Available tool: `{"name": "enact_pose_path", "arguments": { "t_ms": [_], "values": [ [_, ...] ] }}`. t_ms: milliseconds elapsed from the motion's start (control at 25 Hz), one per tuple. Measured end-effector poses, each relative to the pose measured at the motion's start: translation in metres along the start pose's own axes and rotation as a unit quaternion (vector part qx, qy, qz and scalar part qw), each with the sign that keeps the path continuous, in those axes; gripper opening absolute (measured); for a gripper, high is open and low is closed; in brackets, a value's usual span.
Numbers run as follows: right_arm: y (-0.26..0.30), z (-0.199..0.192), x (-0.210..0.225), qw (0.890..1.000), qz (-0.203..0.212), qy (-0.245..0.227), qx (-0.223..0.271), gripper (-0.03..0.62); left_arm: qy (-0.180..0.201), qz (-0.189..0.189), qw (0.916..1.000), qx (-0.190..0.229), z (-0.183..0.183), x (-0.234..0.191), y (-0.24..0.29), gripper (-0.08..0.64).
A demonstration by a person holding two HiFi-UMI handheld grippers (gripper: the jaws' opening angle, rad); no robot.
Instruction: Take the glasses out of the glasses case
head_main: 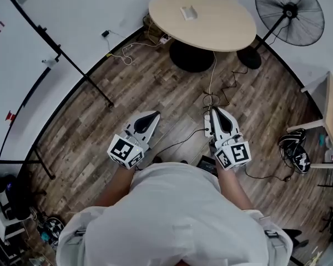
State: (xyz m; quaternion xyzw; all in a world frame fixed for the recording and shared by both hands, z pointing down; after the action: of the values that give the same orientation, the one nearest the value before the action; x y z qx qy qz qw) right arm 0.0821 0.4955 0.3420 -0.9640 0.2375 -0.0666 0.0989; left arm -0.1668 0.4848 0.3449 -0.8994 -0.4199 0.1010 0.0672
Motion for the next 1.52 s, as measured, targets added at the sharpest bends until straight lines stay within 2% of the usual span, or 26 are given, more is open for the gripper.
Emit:
{"name": "enact_pose_path", "arguments": {
  "t_ms": [160,360,680,920,1160,1360,1520],
  "values": [
    [-0.027,0.007,0.020,1.000,0.001,0.015,0.004,0.029,-0.026,-0.015,0.9995,0.011,0.005,0.034,0.016,0.012],
    [-0.053,0.005,0.039,0.999,0.010,0.038,0.010,0.029,-0.015,0.001,0.9997,-0.017,-0.007,0.058,0.023,0.012],
    [-0.096,0.003,0.064,0.998,0.030,0.062,0.013,0.029,-0.004,-0.015,0.9987,-0.049,-0.015,0.109,0.038,0.012],
    [-0.123,-0.014,0.081,0.996,0.019,0.085,0.000,0.029,-0.001,-0.019,0.9977,-0.066,-0.027,0.136,0.042,0.012],
    [-0.114,-0.024,0.085,0.995,0.020,0.092,-0.010,0.029,-0.015,-0.010,0.9974,-0.070,-0.038,0.123,0.046,0.012],
    [-0.089,-0.012,0.095,0.998,0.009,0.058,0.012,0.029,-0.024,-0.021,0.9979,-0.056,-0.037,0.091,0.063,0.012],
    [-0.054,-0.007,0.110,0.999,-0.004,0.043,0.005,0.029,-0.033,-0.022,0.9987,-0.033,-0.034,0.053,0.081,0.012]
  ]
}}
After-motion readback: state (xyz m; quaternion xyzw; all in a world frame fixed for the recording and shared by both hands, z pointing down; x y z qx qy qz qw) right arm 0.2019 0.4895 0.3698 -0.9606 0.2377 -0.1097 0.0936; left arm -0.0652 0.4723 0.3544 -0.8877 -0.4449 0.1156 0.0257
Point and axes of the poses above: the fingertips, and each gripper's own axes: y forward along the fingers, x to its right, z out of its top, the point moved 5 cm from there along -y, backward along the fingers, and after that the axes turned 11 degrees about x, right-handed, at the moved point
